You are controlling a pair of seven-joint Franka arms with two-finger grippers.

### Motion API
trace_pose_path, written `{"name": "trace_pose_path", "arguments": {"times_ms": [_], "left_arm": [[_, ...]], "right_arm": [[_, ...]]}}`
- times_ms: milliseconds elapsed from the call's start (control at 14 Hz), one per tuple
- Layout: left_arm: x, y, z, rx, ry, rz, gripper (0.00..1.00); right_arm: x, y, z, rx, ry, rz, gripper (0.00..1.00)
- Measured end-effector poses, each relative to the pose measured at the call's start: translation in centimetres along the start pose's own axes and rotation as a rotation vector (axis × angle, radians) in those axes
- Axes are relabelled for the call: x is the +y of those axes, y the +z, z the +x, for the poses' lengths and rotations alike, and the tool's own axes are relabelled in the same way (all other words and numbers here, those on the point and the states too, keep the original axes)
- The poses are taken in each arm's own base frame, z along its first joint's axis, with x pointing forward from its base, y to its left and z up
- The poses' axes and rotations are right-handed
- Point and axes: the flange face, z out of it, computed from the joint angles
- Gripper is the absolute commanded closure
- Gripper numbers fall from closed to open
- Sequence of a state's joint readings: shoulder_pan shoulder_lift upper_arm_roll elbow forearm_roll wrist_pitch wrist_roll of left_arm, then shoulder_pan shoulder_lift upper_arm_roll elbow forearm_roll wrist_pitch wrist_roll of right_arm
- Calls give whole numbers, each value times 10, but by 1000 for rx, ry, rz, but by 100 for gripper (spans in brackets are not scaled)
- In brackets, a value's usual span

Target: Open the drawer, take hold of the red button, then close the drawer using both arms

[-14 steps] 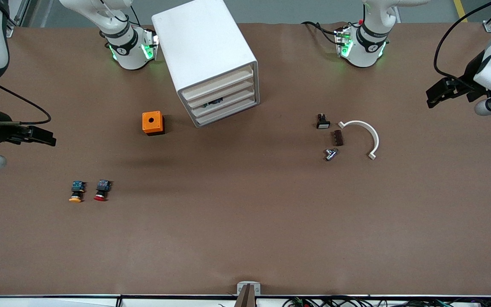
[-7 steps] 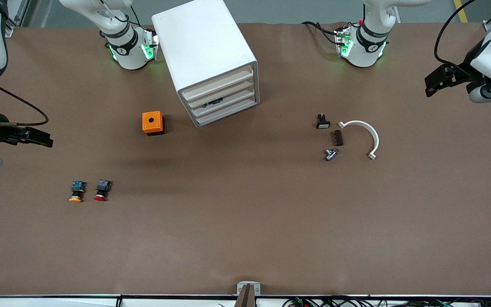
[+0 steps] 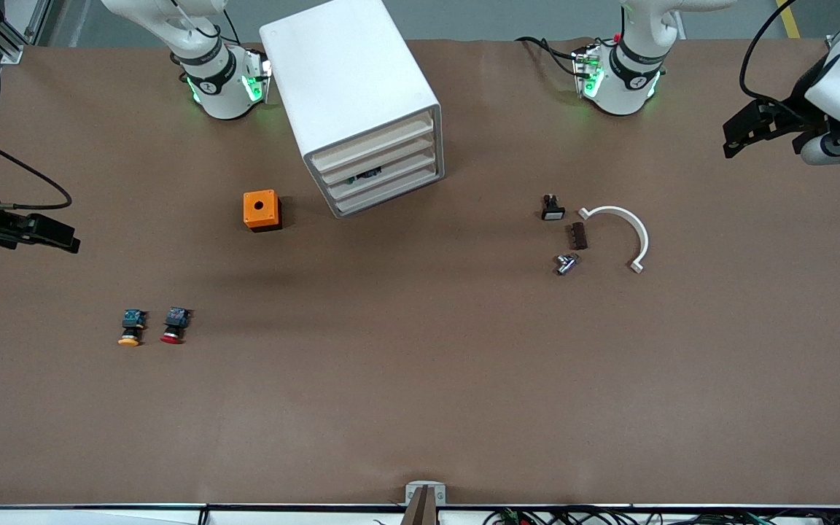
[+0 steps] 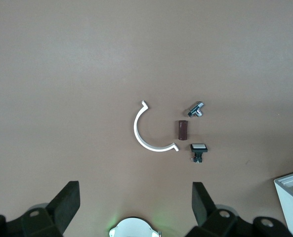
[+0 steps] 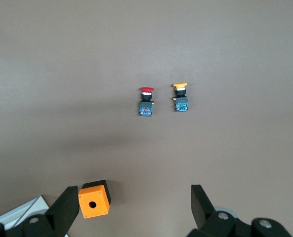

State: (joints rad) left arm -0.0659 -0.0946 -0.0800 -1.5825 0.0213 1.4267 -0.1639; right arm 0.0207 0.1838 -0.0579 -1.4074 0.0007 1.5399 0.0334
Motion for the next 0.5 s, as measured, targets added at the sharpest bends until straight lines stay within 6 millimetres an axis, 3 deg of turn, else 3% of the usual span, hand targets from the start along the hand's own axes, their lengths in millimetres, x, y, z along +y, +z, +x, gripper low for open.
{"name": "trace_pose_path", "arguments": {"times_ms": [214, 500], "left_arm": [[0, 1, -7, 9, 0, -9, 0], [1, 8, -9, 16, 1, -11, 0]], "right_arm": [[3, -25, -17, 21, 3, 3, 0], [9, -4, -24, -23, 12, 3, 0]]}}
